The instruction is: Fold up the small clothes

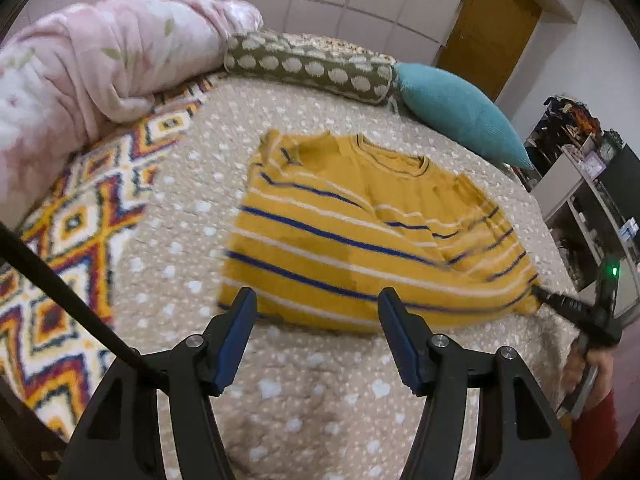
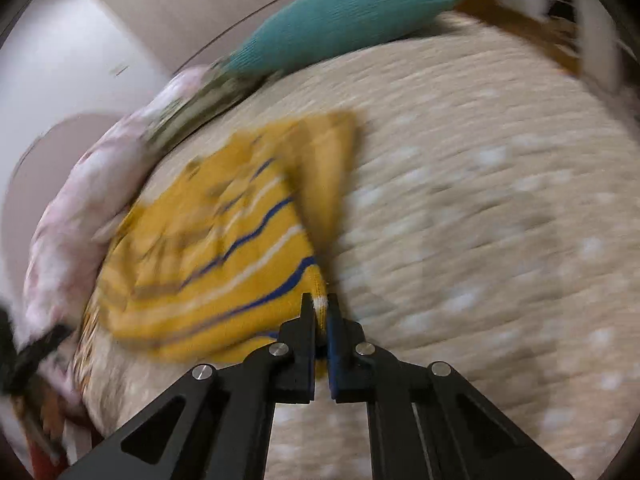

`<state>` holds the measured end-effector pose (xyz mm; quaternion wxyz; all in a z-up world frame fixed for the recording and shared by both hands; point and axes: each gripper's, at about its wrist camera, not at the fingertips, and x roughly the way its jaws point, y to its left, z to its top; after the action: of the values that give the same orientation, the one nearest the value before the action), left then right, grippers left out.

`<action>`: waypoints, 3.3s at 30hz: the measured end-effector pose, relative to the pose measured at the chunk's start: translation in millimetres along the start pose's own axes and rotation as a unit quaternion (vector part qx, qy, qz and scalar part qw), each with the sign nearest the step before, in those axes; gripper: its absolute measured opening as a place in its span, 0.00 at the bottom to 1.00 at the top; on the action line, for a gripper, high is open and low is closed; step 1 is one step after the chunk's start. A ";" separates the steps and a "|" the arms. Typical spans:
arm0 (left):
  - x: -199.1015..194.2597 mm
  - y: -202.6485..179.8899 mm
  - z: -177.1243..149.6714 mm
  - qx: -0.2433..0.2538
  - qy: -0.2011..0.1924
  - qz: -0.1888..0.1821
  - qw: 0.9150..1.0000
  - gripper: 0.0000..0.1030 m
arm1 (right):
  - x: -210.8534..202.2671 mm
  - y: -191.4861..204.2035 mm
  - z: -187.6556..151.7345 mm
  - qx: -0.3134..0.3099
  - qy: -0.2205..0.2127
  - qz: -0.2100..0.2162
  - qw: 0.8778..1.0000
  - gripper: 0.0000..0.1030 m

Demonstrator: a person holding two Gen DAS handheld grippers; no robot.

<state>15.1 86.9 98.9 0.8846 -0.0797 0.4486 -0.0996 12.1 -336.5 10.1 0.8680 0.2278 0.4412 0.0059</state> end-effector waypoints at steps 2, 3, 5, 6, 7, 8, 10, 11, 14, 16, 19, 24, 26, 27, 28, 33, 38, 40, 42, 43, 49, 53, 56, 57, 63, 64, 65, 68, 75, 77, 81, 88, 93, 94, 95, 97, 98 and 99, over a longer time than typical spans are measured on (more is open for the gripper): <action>-8.7 1.7 -1.7 0.011 -0.010 0.023 1.000 0.62 | -7.2 -10.5 5.4 0.017 -0.005 -0.019 1.000 0.05; -11.6 2.9 -3.3 0.015 -0.013 0.035 0.999 0.64 | -9.9 -9.1 5.0 0.017 -0.003 -0.018 1.000 0.07; -14.3 5.3 -5.1 0.018 -0.015 0.043 0.999 0.64 | -19.1 1.6 7.4 0.001 -0.014 -0.028 1.000 0.08; -14.9 6.5 -7.5 0.018 -0.015 0.044 0.999 0.64 | -26.1 8.1 6.7 -0.008 -0.027 -0.037 0.999 0.09; -14.6 7.6 -9.5 0.016 -0.014 0.042 0.999 0.64 | -31.8 15.7 6.9 -0.017 -0.039 -0.043 0.998 0.09; -13.9 8.2 -11.7 0.015 -0.013 0.040 0.999 0.64 | -37.6 24.3 8.9 -0.026 -0.049 -0.042 0.998 0.09; -11.0 9.4 -17.3 0.009 -0.011 0.037 0.999 0.64 | -40.1 39.2 14.9 -0.042 -0.055 -0.028 0.997 0.09; -9.0 10.1 -20.6 0.005 -0.010 0.037 0.999 0.64 | -36.6 50.7 21.4 -0.055 -0.053 -0.023 0.997 0.09; -5.4 9.7 -31.6 -0.004 -0.010 0.038 0.999 0.64 | -12.1 89.4 40.0 -0.096 -0.035 -0.008 0.995 0.09; -4.6 10.8 -37.2 -0.008 -0.011 0.041 0.999 0.64 | 10.3 108.5 52.5 -0.113 -0.024 -0.001 0.993 0.09; -6.9 18.1 -42.8 -0.019 -0.011 0.042 0.999 0.64 | 60.2 125.3 75.0 -0.112 0.007 -0.015 0.994 0.09; -16.5 41.4 -51.9 -0.042 -0.012 0.049 0.998 0.65 | 130.0 115.8 96.6 -0.117 0.057 -0.123 0.984 0.08; -20.5 51.6 -55.9 -0.049 -0.016 0.050 0.997 0.68 | 124.6 129.8 99.0 -0.133 0.040 -0.157 0.978 0.08; -21.7 55.8 -57.5 -0.052 -0.018 0.051 0.997 0.70 | 118.8 140.1 97.8 -0.144 0.026 -0.166 0.975 0.09; -22.2 61.4 -59.6 -0.058 -0.020 0.050 0.997 0.71 | 109.0 157.6 94.1 -0.159 0.006 -0.144 0.977 0.10; -18.7 73.4 -63.0 -0.073 -0.011 0.033 0.997 0.71 | 109.8 242.7 69.5 -0.242 0.027 -0.026 0.970 0.10; -22.2 80.3 -66.8 -0.061 -0.017 0.047 0.997 0.71 | 165.3 329.2 39.3 -0.319 0.065 0.009 0.945 0.10; -23.8 85.8 -69.3 -0.063 -0.017 0.050 0.997 0.71 | 200.6 357.7 32.7 -0.337 0.091 0.004 0.937 0.10; -24.7 90.6 -71.2 -0.066 -0.017 0.050 0.996 0.71 | 232.5 376.5 31.0 -0.352 0.100 -0.021 0.931 0.10; -25.6 94.2 -72.5 -0.068 -0.017 0.050 0.996 0.71 | 243.1 383.9 29.0 -0.357 0.101 -0.033 0.928 0.09; -30.3 103.8 -74.7 -0.082 -0.022 0.049 0.995 0.71 | 256.7 406.3 37.2 -0.365 0.107 -0.070 0.922 0.08; -38.1 103.2 -77.4 -0.083 -0.028 0.051 0.995 0.71 | 214.8 400.8 47.6 -0.339 0.077 -0.029 0.937 0.13; -41.4 100.2 -79.3 -0.079 -0.029 0.067 0.994 0.71 | 170.6 391.5 33.6 -0.340 0.062 0.008 0.938 0.27; -42.3 99.2 -80.3 -0.078 -0.028 0.074 0.994 0.71 | 158.6 388.0 25.7 -0.348 0.059 0.011 0.936 0.30; -45.4 96.5 -88.9 -0.080 -0.015 0.109 0.991 0.71 | 105.7 359.5 -33.7 -0.378 0.061 0.039 0.923 0.43; -46.6 97.4 -91.1 -0.084 -0.013 0.110 0.990 0.71 | 103.2 355.5 -42.0 -0.382 0.061 0.039 0.921 0.48; -47.2 97.9 -92.1 -0.086 -0.012 0.112 0.990 0.71 | 98.5 349.8 -54.6 -0.390 0.058 0.034 0.918 0.49; -50.0 99.1 -95.6 -0.089 -0.008 0.116 0.989 0.71 | 89.0 336.5 -81.9 -0.411 0.054 0.020 0.910 0.49; -58.8 93.2 -101.3 -0.087 -0.010 0.114 0.990 0.72 | 53.3 245.8 -84.4 -0.308 0.037 0.001 0.951 0.49; -58.3 87.4 -101.7 -0.084 -0.008 0.108 0.991 0.72 | 33.9 203.6 -74.5 -0.259 0.020 -0.019 0.965 0.49; -54.5 64.3 -100.9 -0.063 -0.004 0.098 0.993 0.72 | -9.8 121.5 -56.8 -0.169 -0.024 -0.062 0.983 0.52; -35.0 1.3 -101.7 -0.008 0.026 0.057 0.998 0.72 | -52.5 24.8 -36.7 -0.035 -0.060 -0.060 0.996 0.53; -30.8 -29.6 -106.4 0.028 0.035 0.060 0.997 0.72 | -49.7 48.0 -16.1 -0.077 -0.091 -0.041 0.992 0.53; -31.4 -34.1 -107.5 0.032 0.036 0.061 0.997 0.72 | -45.0 51.5 -9.5 -0.083 -0.092 -0.042 0.991 0.52; -31.4 -36.7 -107.9 0.034 0.037 0.061 0.997 0.72 | -33.9 54.8 0.7 -0.087 -0.090 -0.047 0.991 0.51; -33.2 -42.8 -109.2 0.040 0.037 0.064 0.996 0.72 | -15.7 62.5 13.9 -0.097 -0.081 -0.045 0.991 0.29; -34.1 -44.7 -109.8 0.043 0.037 0.066 0.996 0.72 | -3.8 67.5 21.1 -0.104 -0.070 -0.038 0.991 0.26; -35.5 -45.5 -110.4 0.045 0.037 0.067 0.996 0.72 | 9.0 71.1 26.5 -0.108 -0.054 -0.019 0.993 0.25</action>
<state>-99.5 45.9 72.5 0.8750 -0.0056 0.4801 -0.0628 51.6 -281.3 45.2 0.9100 0.1243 0.3948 0.0244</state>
